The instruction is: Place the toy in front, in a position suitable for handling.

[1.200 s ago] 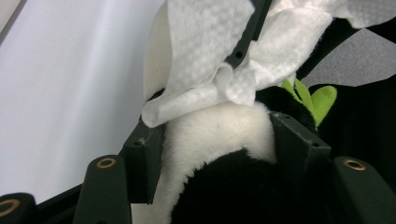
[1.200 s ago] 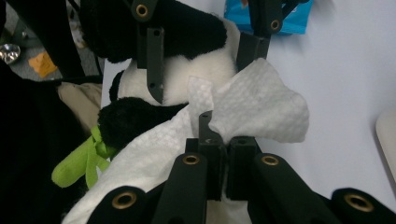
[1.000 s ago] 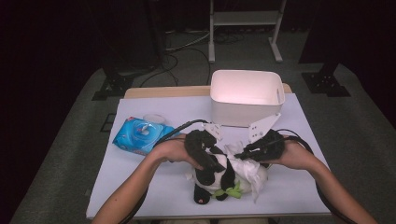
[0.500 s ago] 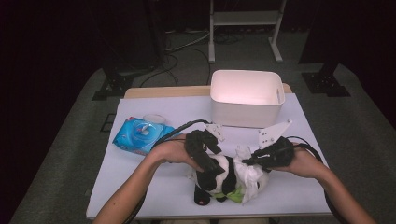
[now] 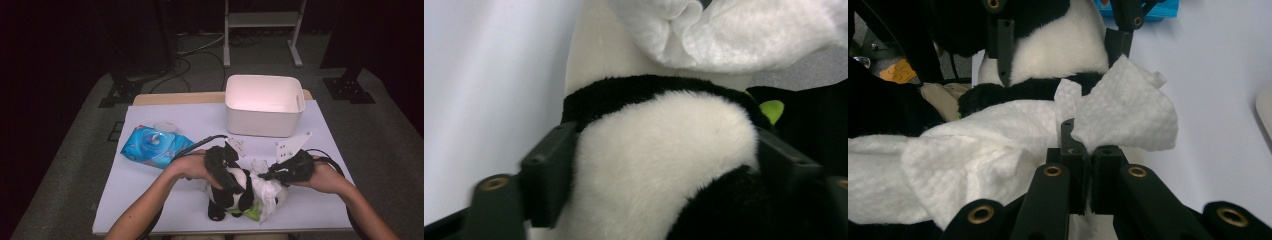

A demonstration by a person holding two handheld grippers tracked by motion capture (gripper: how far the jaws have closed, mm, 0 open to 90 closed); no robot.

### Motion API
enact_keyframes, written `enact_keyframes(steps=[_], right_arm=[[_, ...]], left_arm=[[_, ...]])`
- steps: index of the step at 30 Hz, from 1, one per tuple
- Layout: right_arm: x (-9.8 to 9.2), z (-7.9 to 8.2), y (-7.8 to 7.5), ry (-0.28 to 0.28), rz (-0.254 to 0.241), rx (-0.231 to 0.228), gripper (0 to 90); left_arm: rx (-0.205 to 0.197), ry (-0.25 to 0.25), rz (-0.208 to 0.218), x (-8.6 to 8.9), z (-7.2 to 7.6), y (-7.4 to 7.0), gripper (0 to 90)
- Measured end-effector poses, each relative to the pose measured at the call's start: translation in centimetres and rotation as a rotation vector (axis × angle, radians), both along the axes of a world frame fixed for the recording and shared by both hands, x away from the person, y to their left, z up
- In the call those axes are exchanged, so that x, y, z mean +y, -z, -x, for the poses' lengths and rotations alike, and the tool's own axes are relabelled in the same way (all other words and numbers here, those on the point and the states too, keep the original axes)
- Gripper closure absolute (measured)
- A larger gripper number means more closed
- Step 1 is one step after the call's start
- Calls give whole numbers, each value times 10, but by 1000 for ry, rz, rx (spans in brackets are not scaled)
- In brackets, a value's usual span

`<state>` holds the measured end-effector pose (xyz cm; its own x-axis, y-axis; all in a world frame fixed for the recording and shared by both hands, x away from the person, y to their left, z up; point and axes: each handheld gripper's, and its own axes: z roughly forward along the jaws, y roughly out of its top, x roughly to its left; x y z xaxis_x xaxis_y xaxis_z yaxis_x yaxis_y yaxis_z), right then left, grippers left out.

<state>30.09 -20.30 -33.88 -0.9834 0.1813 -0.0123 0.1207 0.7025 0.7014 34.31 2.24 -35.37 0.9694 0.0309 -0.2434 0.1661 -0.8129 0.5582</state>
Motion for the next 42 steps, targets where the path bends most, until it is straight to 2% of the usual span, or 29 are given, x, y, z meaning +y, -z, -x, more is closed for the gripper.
enact_keyframes(steps=[4, 11, 14, 17, 19, 22, 24, 27, 33, 36, 39, 42], right_arm=[[-7, -4, -3, 14, -27, -7, 864], [-16, -18, -23, 55, -38, -52, 864], [-15, -27, -28, 72, -23, -67, 863], [-14, -37, -23, 76, -9, -45, 863], [-12, -40, -13, 77, -5, -8, 863], [-10, -39, -1, 70, -22, 37, 864], [-9, -35, 0, 65, -29, 39, 865], [-6, -26, -2, 68, 3, 21, 864], [-8, -17, -1, 57, 25, 8, 864], [-9, -13, -1, 54, 26, 7, 864], [-9, -11, -4, 45, 28, -3, 864], [-7, -9, -9, 36, 55, -22, 865]], left_arm=[[-45, 13, 3, -1, -2, -11, 331], [-152, 26, -14, -10, -19, -35, 337], [-179, 11, -27, -11, -28, -36, 331], [-159, 5, -21, -8, -32, -25, 321], [-139, -3, -14, -4, -30, -16, 303], [-121, -30, 25, 3, -26, -14, 270], [-119, -43, 27, 6, -22, -18, 251], [-135, -44, 26, 9, -16, -23, 226], [-136, -59, 57, 22, -9, -36, 216], [-121, -66, 61, 28, -8, -35, 211], [-112, -73, 83, 34, -7, -35, 207], [-122, -84, 84, 40, -6, -38, 207]])
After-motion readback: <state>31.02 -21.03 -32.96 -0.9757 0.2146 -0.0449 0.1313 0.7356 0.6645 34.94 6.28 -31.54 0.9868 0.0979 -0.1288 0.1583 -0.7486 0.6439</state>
